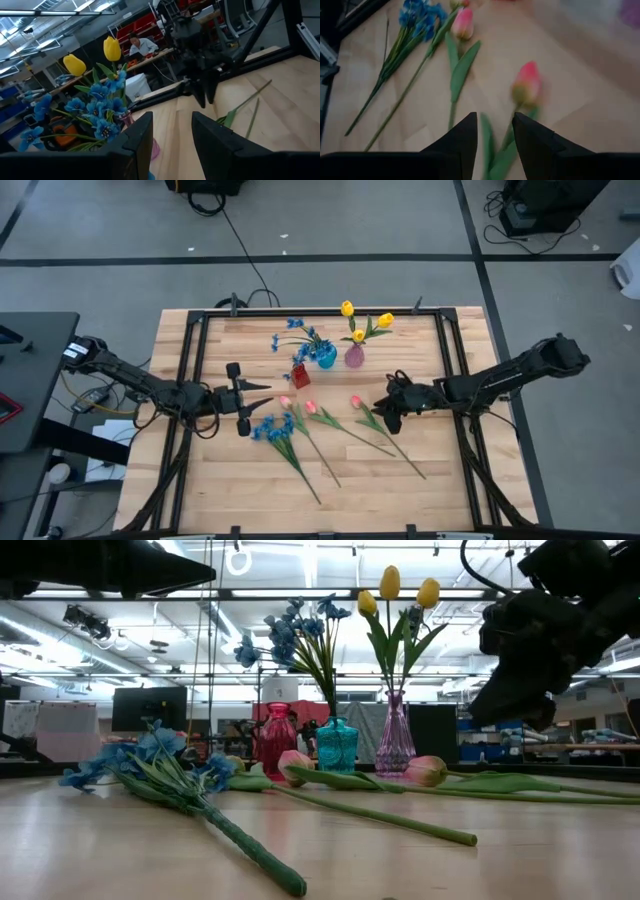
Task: Sort flowers into vase by color
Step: Put the pink flower into the red vase
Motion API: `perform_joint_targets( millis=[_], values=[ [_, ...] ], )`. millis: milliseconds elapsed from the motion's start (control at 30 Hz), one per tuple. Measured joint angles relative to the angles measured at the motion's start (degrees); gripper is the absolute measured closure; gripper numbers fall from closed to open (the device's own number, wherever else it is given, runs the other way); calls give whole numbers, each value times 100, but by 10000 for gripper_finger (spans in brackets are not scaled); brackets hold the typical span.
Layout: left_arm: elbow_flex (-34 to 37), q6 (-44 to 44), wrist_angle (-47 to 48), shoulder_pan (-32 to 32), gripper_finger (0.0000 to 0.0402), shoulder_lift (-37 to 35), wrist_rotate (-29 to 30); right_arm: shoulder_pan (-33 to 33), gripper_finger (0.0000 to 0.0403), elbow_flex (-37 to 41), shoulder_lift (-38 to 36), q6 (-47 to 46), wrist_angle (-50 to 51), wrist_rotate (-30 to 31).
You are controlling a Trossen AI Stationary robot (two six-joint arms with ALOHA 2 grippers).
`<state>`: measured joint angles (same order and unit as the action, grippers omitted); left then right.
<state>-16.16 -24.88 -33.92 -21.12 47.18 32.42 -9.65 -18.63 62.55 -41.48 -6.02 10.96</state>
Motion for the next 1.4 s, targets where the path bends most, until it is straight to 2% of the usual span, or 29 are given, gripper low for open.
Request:
perform_joint_targets(
  millis=[100, 267, 533, 800, 1167, 1400],
  values=[
    [0, 2, -12, 0, 259, 0, 0, -201, 268, -3, 257, -190, -254, 11],
    [0, 4, -10, 0, 259, 2, 2, -432, 268, -411, 725, -251, -30, 149],
    [0, 6, -8, 0, 259, 4, 2, -547, 268, -1553, 1419, -92, 1073, 92],
    [0, 8, -2, 0, 259, 7, 4, -642, 268, -2155, 1709, -122, 1725, -190],
    [0, 28, -8, 0, 259, 7, 4, -761, 268, -2271, 1706, -335, 2327, -187],
    [0, 54, -6, 0, 259, 7, 4, -761, 268, -2271, 1706, -490, 2337, -170]
  ],
)
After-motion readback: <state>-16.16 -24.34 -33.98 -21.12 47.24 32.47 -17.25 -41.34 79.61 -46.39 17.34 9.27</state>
